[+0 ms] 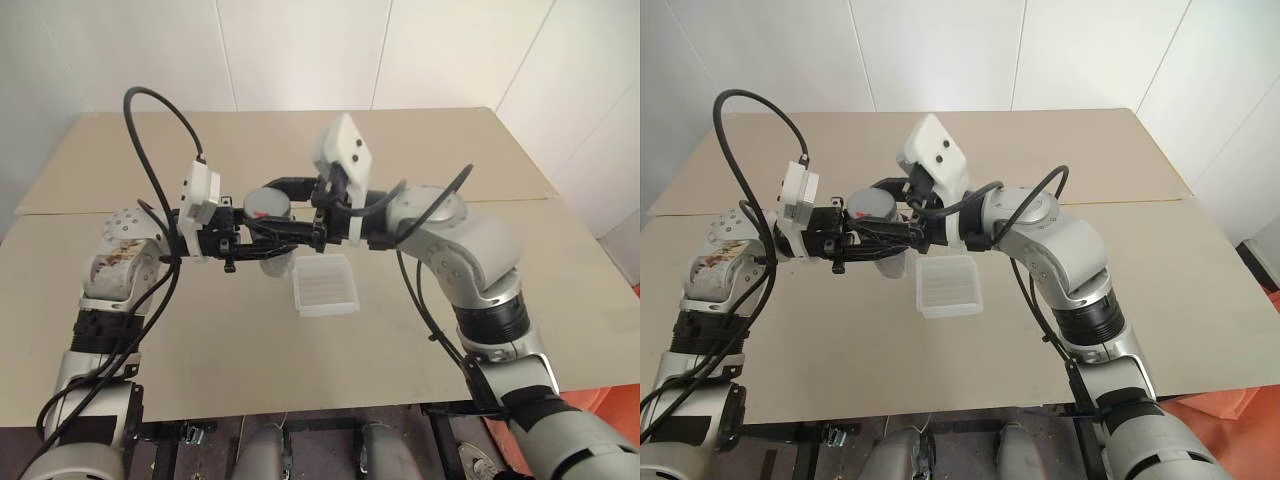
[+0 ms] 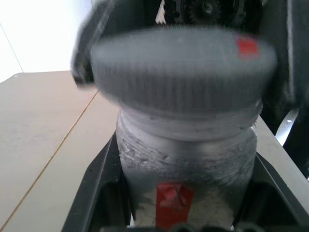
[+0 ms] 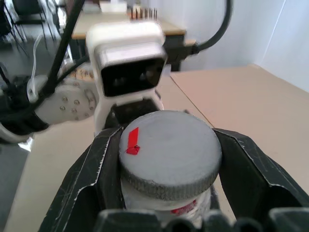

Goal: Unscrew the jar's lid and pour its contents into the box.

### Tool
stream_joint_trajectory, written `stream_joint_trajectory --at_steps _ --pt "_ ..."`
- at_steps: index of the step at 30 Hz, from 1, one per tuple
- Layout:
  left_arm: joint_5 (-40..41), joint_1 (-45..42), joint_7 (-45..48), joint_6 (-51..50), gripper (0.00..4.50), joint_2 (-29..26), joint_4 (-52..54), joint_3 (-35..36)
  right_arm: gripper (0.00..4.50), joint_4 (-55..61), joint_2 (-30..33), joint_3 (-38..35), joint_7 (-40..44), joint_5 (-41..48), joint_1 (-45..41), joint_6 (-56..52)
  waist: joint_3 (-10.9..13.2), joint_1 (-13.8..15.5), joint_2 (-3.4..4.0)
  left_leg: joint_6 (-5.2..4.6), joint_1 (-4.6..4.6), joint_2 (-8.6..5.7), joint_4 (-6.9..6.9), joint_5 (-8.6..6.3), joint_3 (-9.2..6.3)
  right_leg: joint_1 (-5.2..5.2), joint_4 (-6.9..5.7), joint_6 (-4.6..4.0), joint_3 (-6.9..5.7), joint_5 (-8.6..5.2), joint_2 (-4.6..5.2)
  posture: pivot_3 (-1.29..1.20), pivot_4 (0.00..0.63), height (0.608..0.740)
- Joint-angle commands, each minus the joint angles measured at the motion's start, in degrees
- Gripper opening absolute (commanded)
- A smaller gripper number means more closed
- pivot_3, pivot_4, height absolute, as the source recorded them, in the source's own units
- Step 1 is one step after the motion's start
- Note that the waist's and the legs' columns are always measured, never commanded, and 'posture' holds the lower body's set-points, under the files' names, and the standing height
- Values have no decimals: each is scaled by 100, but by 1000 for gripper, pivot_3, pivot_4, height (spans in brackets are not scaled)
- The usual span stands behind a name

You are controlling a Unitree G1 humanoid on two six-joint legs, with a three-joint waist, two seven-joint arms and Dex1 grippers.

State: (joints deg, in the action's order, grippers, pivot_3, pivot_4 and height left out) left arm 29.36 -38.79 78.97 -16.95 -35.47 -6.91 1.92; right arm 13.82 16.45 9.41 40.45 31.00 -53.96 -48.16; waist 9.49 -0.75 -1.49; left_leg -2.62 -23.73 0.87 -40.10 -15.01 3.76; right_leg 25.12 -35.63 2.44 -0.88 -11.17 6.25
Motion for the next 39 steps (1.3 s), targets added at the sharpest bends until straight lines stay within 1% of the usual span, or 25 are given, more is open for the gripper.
stream_joint_trajectory --at_steps 1,3,6,8,9,11,14,18,20,21,22,23,24,27,30,31,32,34,36,37,38,39 --pt "35 47 -17 119 2012 -23 200 50 2755 100 4 -832 -234 552 -292 -276 0 -1 0 0 0 0 0 0 0 0 0 0 1 0 0 0 150 740" --pt "-28 106 -84 166 2012 -31 167 53 2755 152 253 -1066 -350 501 -201 -280 0 6 0 0 0 1 1 0 0 0 0 0 0 0 0 0 150 740" --pt "-110 135 -266 266 2012 -19 88 98 2755 291 743 -1070 -519 146 287 -221 -1 28 -2 -2 0 -1 0 -1 0 -3 3 0 -2 0 2 0 150 740" --pt "-152 123 -503 337 2012 32 51 174 2755 371 1233 -814 -688 -484 1102 108 -2 47 -3 -3 0 -1 2 -2 -1 -7 10 0 -3 0 2 0 150 740" --pt "-190 107 -636 363 2012 58 32 194 2755 368 1364 -755 -772 -694 1488 244 -2 60 -4 -3 -1 -1 1 -2 0 -8 11 0 -3 0 2 0 150 740" --pt "-278 80 -859 447 2012 107 0 208 2755 283 1447 -647 -934 -1016 2048 487 -2 53 -4 -4 -2 -2 2 -2 4 -7 17 0 -1 0 2 0 150 740" --pt "-355 23 -1106 518 2012 189 -25 219 2755 6 1353 -515 -1086 -1350 2688 823 -2 -20 -4 -2 -3 -2 4 -1 7 -1 12 0 6 0 1 0 150 740" --pt "-625 -21 -1448 783 2012 292 -60 161 2755 -393 1222 -372 -1079 -1575 3118 1051 -2 -48 -4 -1 5 -1 4 -1 5 -1 4 0 11 0 -1 0 150 740" --pt "-821 -36 -1709 952 2012 376 -73 122 3466 -474 1246 -299 -1052 -1667 3214 991 -2 -17 -4 -1 7 -2 3 -1 4 -3 2 0 12 0 -1 0 150 740" --pt "-958 -47 -1853 1068 2012 417 -80 94 3623 -449 1300 -271 -1024 -1708 3244 922 -2 -8 -4 -2 7 -2 2 -1 4 -4 3 0 11 0 -1 0 150 740" --pt "-1053 -53 -1944 1161 2012 444 -95 77 3914 -431 1329 -254 -1002 -1739 3261 879 -2 -3 -4 -2 6 -3 1 -1 4 -4 3 0 12 0 0 0 150 740" --pt "-1344 -66 -2139 1468 2012 485 -159 -4 4245 -320 1417 -318 -899 -1655 3278 752 -2 0 -4 -2 5 -3 1 -1 4 -4 3 0 12 0 0 0 150 740" --pt "-1749 -92 -2411 1853 2012 511 -247 -130 4478 -160 1522 -410 -808 -1559 3273 603 -2 12 -4 -2 6 -3 -1 -1 4 -6 3 1 12 0 0 0 150 740" --pt "-2980 -193 -3239 3325 2012 511 -706 -515 4478 410 1891 -728 -424 -1133 3192 174 -2 58 -4 -4 6 -5 -2 -2 2 -10 7 1 9 1 2 0 150 740" --pt "-5090 -550 -4965 5325 2012 185 -1479 -1126 4478 1068 2320 -1177 101 -255 2857 -602 -2 105 -4 -5 4 -5 0 -3 2 -9 25 0 6 3 2 0 150 740" --pt "-5685 -706 -5463 5844 2012 50 -1704 -1328 4478 1211 2422 -1266 237 -9 2750 -779 -2 109 -4 -5 6 -4 0 -3 4 -9 45 -1 7 4 2 0 150 740" --pt "-6596 -928 -6295 6202 2012 -138 -1818 -1651 4478 1342 2516 -1364 408 337 2600 -1015 -2 112 -5 -5 5 -4 4 -3 3 -8 49 -3 6 8 1 0 150 740" --pt "-7958 -1347 -7665 6647 2012 -380 -2058 -2213 4478 1451 2608 -1386 617 817 2289 -1384 -2 130 -4 -5 6 -2 11 -3 3 -10 52 -3 2 11 1 0 150 740" --pt "-9535 -1811 -9234 6446 2012 -579 -2142 -3030 4478 1563 2723 -1216 835 1053 2029 -1494 -2 148 -4 -5 5 -2 11 -3 3 -13 50 0 -1 13 2 0 150 740" --pt "-10176 -2031 -9866 6343 2012 -644 -2190 -3427 4478 1596 2755 -1116 889 1088 1918 -1501 -2 154 -4 -6 4 -3 12 -4 4 -16 48 2 -3 14 2 0 150 740" --pt "-10606 -2175 -10314 6157 2012 -631 -2232 -3699 4478 1601 2763 -1029 922 1108 1797 -1497 -2 158 -4 -9 -2 -4 10 -6 7 -16 43 6 -5 17 3 0 150 740" --pt "-10851 -2286 -10582 6058 2012 -603 -2292 -3892 4478 1588 2759 -976 934 1115 1715 -1474 -2 159 -4 -10 -4 -6 11 -7 11 -17 45 11 -6 19 4 0 150 740"
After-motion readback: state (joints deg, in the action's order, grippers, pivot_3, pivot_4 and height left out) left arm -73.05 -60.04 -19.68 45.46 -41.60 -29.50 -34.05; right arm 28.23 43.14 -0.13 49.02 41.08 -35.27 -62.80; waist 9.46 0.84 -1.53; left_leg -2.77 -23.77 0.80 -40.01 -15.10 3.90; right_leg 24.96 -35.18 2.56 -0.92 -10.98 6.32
